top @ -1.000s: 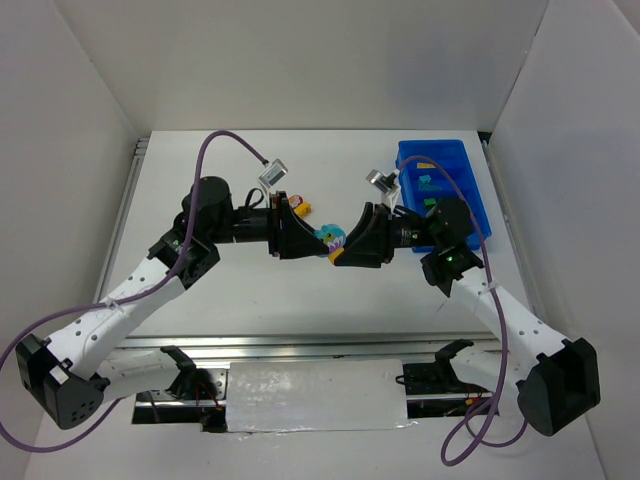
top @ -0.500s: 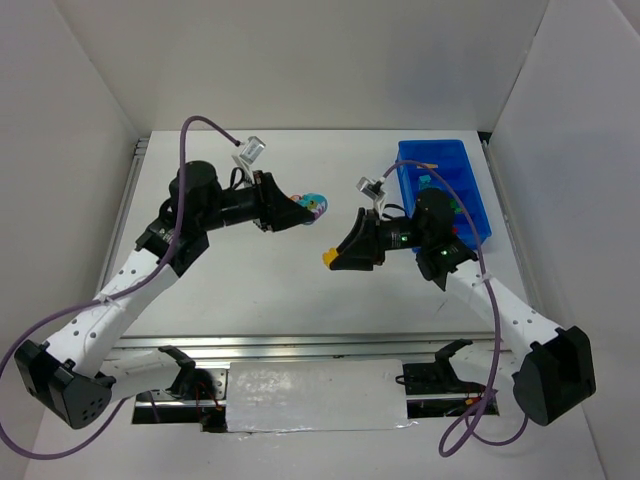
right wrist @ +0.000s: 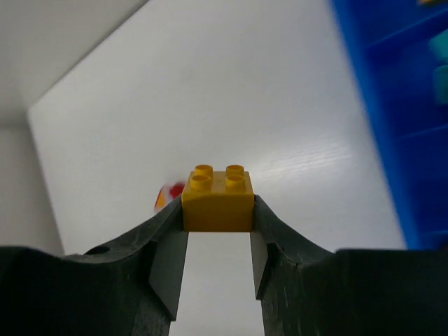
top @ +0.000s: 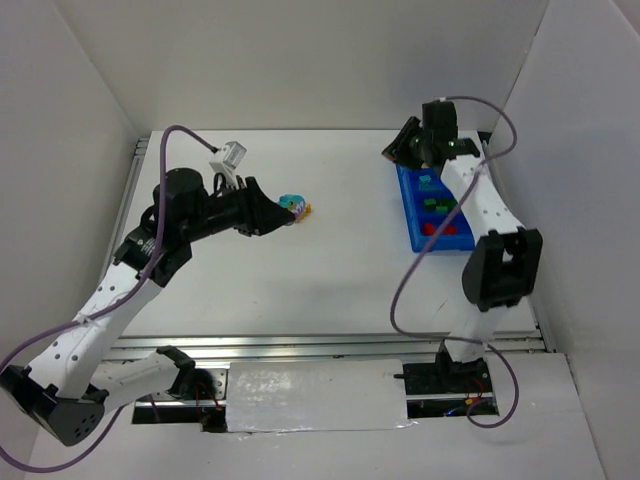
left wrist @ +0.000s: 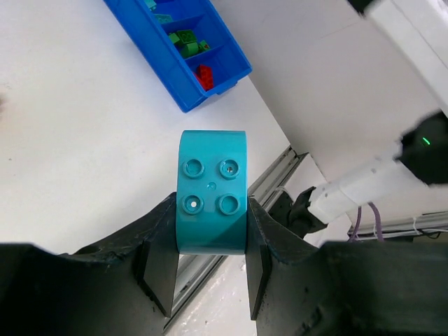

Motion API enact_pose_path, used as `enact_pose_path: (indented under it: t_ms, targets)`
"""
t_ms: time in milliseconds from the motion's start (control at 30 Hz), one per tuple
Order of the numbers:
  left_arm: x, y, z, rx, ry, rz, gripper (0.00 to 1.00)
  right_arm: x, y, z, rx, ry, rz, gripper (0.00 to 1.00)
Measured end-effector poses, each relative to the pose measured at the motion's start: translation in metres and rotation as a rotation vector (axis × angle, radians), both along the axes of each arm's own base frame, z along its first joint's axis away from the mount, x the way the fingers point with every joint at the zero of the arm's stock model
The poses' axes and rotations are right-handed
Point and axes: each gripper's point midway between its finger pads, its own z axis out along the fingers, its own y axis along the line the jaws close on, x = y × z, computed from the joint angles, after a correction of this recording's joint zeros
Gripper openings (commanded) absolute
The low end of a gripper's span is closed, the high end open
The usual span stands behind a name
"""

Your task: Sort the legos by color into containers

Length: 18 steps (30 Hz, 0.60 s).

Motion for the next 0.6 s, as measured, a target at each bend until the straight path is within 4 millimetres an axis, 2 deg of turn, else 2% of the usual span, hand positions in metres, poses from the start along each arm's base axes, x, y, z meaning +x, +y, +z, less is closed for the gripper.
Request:
enact_pose_path:
  t_ms: [67, 133, 233, 300, 400, 600]
  targets:
    - [-0.007, 0.005, 0.001, 0.001, -0.007, 0.004, 0.00, 0.036, -0.039, -0.007, -0.057, 0.038, -0.161, 0.00]
    - [-0.015, 0.011, 0.001, 0.002, -0.009, 0.009, 0.00, 0.058, -0.075, -0.020, -0.106, 0.081, -0.293, 0.00]
    - [-0.025, 0.019, 0.000, 0.010, -0.019, 0.021, 0.00, 0.073, -0.120, -0.039, -0.167, 0.139, -0.433, 0.00]
    - [-0.031, 0.026, -0.001, 0.019, -0.031, 0.034, 0.00, 0.078, -0.142, -0.046, -0.198, 0.141, -0.482, 0.00]
    - [-0.038, 0.033, -0.002, 0.026, -0.033, 0.051, 0.00, 0.082, -0.162, -0.049, -0.247, 0.128, -0.502, 0.00]
    - [-0.045, 0.038, -0.024, 0.053, 0.012, 0.056, 0.00, 0.105, -0.167, -0.055, -0.273, 0.080, -0.472, 0.00]
